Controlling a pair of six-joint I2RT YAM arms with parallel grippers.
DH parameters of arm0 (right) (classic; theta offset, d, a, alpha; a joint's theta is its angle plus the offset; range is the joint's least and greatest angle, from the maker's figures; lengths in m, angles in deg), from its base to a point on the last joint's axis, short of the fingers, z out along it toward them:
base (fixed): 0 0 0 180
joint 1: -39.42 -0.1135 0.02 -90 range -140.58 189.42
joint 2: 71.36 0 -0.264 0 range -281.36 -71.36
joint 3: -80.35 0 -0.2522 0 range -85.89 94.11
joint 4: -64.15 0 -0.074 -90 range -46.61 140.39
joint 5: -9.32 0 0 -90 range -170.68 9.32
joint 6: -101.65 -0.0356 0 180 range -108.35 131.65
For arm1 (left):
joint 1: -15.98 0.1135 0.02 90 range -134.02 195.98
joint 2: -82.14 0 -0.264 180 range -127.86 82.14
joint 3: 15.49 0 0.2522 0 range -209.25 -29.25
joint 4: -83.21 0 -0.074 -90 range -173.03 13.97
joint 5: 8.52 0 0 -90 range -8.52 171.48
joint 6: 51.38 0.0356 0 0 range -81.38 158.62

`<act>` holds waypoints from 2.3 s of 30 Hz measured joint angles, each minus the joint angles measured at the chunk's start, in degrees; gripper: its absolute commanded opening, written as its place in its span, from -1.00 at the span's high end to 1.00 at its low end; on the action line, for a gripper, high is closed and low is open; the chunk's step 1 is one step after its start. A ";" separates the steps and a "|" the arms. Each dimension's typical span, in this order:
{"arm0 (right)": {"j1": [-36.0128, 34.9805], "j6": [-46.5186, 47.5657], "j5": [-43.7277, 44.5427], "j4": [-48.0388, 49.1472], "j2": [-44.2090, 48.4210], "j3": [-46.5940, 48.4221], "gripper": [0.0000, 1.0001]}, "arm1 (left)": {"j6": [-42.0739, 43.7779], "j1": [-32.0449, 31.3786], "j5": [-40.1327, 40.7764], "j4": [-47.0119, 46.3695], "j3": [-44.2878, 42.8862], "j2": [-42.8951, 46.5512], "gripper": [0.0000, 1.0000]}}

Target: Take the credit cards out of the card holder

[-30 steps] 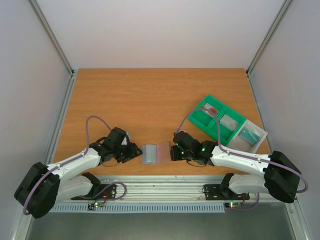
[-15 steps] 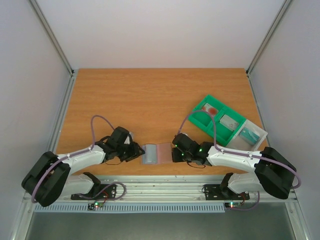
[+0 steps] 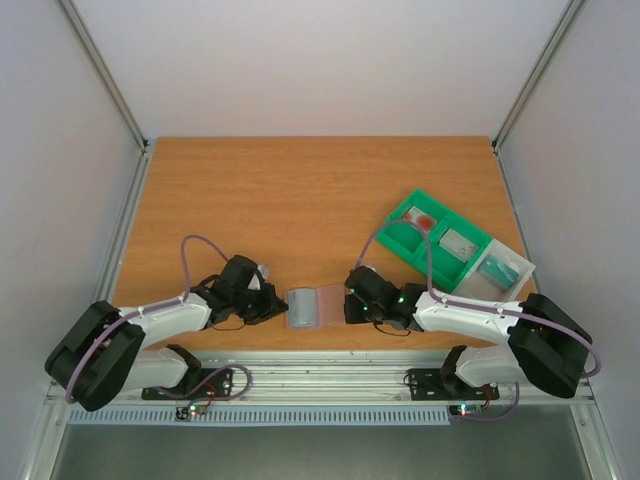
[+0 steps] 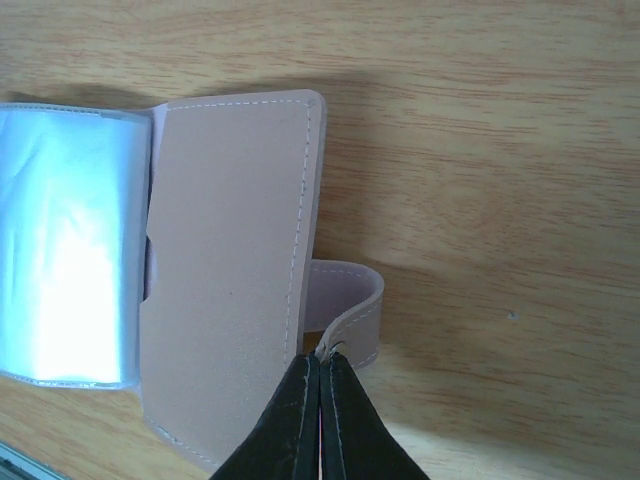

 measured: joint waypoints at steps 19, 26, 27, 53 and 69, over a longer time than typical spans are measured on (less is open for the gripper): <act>0.22 0.09 -1.31 -10.51 7.58 7.45 0.21 | -3.61 -0.04 -3.02 -4.50 0.96 4.22 0.99; 0.22 -1.20 -7.72 -9.01 4.24 8.76 -0.17 | -4.02 -0.04 -3.02 -4.52 0.96 5.18 0.99; 0.20 -1.33 -8.50 -8.48 3.19 9.09 -0.21 | -4.07 -0.04 -3.04 -4.52 0.96 5.40 0.99; -0.46 0.24 -9.16 -7.32 -12.50 15.76 0.05 | -4.74 -0.04 -2.91 -3.91 0.96 7.06 0.99; -0.46 2.01 0.50 -12.50 -10.73 11.91 0.43 | -2.19 -0.04 -0.94 0.85 1.38 7.06 0.99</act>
